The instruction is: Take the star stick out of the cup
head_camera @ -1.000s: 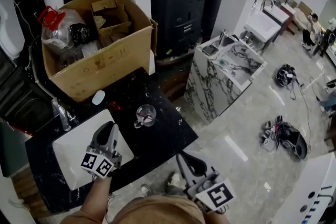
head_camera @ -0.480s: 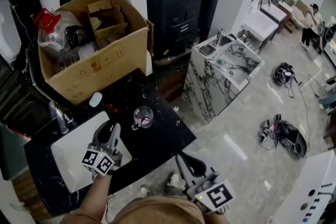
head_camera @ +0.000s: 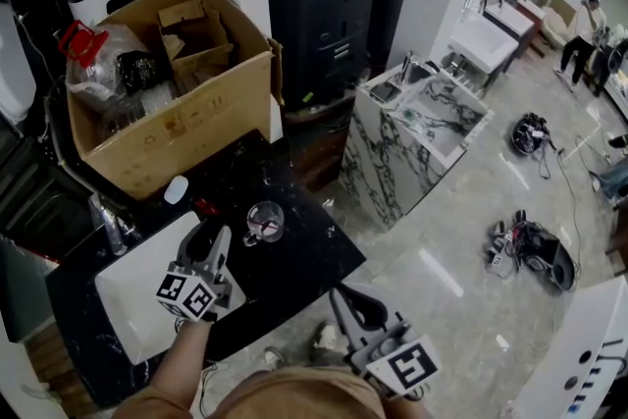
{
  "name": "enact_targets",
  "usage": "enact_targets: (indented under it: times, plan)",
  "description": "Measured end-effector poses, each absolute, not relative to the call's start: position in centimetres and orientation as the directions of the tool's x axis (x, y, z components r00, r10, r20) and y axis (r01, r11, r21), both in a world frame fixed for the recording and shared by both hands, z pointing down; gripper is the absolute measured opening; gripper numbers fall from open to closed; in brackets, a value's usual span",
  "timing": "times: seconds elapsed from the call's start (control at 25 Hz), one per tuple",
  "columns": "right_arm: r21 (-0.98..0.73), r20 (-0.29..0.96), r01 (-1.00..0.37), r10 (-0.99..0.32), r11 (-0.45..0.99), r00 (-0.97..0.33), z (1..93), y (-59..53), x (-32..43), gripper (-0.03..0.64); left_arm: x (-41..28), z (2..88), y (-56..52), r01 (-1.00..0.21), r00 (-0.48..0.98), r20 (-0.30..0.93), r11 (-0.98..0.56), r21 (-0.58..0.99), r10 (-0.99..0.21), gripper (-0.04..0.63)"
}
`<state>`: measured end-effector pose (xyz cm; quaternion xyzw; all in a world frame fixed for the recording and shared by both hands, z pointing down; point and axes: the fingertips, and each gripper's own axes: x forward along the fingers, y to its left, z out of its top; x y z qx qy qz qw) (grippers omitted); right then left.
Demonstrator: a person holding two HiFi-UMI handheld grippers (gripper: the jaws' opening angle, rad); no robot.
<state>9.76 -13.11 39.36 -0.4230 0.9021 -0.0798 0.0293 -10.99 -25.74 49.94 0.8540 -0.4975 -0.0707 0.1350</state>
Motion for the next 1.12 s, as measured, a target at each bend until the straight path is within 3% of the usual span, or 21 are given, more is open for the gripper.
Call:
enact_targets:
  times: [0.4, 1.12]
  plan:
    - [-0.168, 0.023, -0.767, -0.776, 0.619, -0.631, 39.6, -13.7, 10.4, -0.002, -10.4, 50.5, -27.4, -0.821, 0.501, 0.018, -0.468, 0.327, -0.866, 0.173]
    - [-0.178, 0.031, -0.782, -0.791, 0.598, -0.612, 40.0, -14.5, 11.5, -0.002, -9.4, 51.7, -29.3, -0.802, 0.514, 0.037, -0.466, 0.373, -0.857, 0.172]
